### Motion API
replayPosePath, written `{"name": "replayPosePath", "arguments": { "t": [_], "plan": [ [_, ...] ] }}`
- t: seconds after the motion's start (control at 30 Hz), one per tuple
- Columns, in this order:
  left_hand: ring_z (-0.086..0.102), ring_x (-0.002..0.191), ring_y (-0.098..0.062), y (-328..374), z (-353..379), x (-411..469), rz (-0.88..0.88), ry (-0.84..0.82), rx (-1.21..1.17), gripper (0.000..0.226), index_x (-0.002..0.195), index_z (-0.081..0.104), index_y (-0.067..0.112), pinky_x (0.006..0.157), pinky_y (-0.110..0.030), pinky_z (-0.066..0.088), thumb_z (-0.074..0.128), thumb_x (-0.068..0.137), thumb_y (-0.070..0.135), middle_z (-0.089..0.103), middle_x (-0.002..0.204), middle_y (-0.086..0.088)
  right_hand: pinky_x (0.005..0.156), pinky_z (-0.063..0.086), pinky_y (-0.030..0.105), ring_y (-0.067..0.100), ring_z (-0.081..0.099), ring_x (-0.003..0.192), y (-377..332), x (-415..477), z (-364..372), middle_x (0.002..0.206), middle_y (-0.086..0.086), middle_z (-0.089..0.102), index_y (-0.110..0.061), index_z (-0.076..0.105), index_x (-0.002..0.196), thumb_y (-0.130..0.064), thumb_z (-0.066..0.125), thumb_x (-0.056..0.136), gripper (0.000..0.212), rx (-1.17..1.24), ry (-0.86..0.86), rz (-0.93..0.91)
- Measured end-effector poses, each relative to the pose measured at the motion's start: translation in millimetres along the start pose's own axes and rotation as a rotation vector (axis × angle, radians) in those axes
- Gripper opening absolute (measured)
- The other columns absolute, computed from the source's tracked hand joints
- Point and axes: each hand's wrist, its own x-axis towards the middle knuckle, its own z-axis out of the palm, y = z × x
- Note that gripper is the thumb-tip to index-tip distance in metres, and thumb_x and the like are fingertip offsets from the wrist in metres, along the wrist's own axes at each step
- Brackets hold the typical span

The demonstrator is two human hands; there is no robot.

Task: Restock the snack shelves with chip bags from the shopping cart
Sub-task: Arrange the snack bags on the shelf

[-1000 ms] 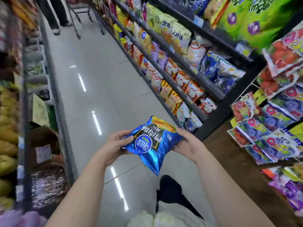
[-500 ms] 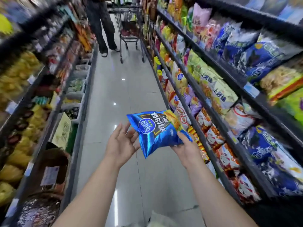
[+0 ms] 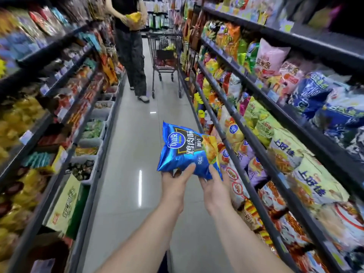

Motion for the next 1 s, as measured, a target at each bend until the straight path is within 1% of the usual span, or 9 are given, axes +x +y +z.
{"name": "replayPosePath", "arguments": {
  "t": [0.13,0.23,0.33,0.47,0.57,0.63,0.73,0.8,1.0],
  "plan": [
    [0.070,0.097,-0.013,36,28,117,-0.019,0.181,-0.153,0.045,0.121,0.059,0.020,0.079,-0.039,0.057,0.077,0.081,0.013,0.072,0.114,0.000,0.091,0.053,0.048,0.031,0.063,0.106,13,68,60,0.113,0.015,0.063,-0.013,0.057,0.098,0.002,0.057,0.093,0.015,-0.108,-0.093,-0.066],
    [0.071,0.099,-0.022,66,42,197,-0.055,0.135,-0.133,0.041,0.116,0.063,0.020,0.079,-0.042,0.057,0.079,0.078,0.015,0.074,0.107,-0.001,0.096,0.048,0.056,0.030,0.064,0.105,11,115,92,0.117,0.013,0.063,-0.012,0.059,0.102,-0.003,0.066,0.087,0.019,-0.211,-0.148,-0.051],
    [0.071,0.096,-0.023,89,61,272,-0.105,-0.038,-0.062,0.038,0.113,0.065,0.019,0.075,-0.037,0.058,0.077,0.078,0.010,0.074,0.108,-0.004,0.089,0.054,0.044,0.024,0.067,0.102,-18,166,120,0.124,0.007,0.064,-0.018,0.055,0.126,-0.021,0.075,0.080,0.050,-0.224,-0.105,-0.053],
    [0.071,0.097,-0.026,107,112,350,-0.192,-0.321,0.072,0.061,0.123,0.060,0.016,0.075,-0.036,0.058,0.081,0.066,0.019,0.073,0.111,-0.006,0.074,0.050,0.028,0.010,0.065,0.094,-94,232,157,0.123,0.004,0.060,-0.022,0.048,0.131,-0.016,0.060,0.094,0.040,-0.395,0.028,-0.212],
    [0.073,0.078,-0.020,114,166,394,-0.247,-0.488,0.168,0.051,0.121,0.059,0.013,0.061,-0.030,0.057,0.078,0.074,0.013,0.076,0.099,-0.004,0.067,0.051,0.021,0.008,0.065,0.086,-158,272,180,0.123,0.009,0.063,-0.013,0.054,0.129,-0.011,0.066,0.089,0.042,-0.636,-0.002,-0.264],
    [0.073,0.081,-0.023,115,205,425,-0.258,-0.600,0.249,0.059,0.123,0.058,0.009,0.067,-0.034,0.059,0.081,0.070,0.018,0.075,0.101,-0.008,0.061,0.052,0.018,0.007,0.068,0.078,-194,288,192,0.109,0.004,0.069,-0.012,0.055,0.127,-0.012,0.071,0.085,0.045,-0.741,-0.061,-0.236],
    [0.069,0.101,-0.031,117,272,458,-0.226,-0.769,0.354,0.091,0.130,0.056,0.014,0.095,-0.054,0.052,0.091,0.050,0.038,0.072,0.113,-0.009,0.060,0.052,0.021,0.005,0.069,0.078,-240,312,201,0.097,-0.007,0.070,-0.022,0.051,0.125,-0.008,0.066,0.088,0.042,-0.782,-0.101,-0.217],
    [0.068,0.105,-0.032,119,319,473,-0.222,-0.821,0.405,0.104,0.138,0.047,0.018,0.096,-0.056,0.051,0.093,0.049,0.046,0.069,0.120,-0.008,0.071,0.056,0.029,0.010,0.068,0.085,-265,329,204,0.100,-0.008,0.071,-0.024,0.051,0.123,-0.007,0.067,0.087,0.043,-0.743,-0.093,-0.269],
    [0.073,0.088,-0.021,135,463,486,-0.220,-1.047,0.503,0.057,0.122,0.064,0.020,0.076,-0.037,0.060,0.074,0.078,0.055,0.074,0.106,-0.007,0.080,0.056,0.043,0.025,0.069,0.087,-358,367,216,0.108,0.012,0.071,-0.009,0.052,0.124,-0.015,0.072,0.083,0.046,-0.533,0.111,-0.476]
  ]
}}
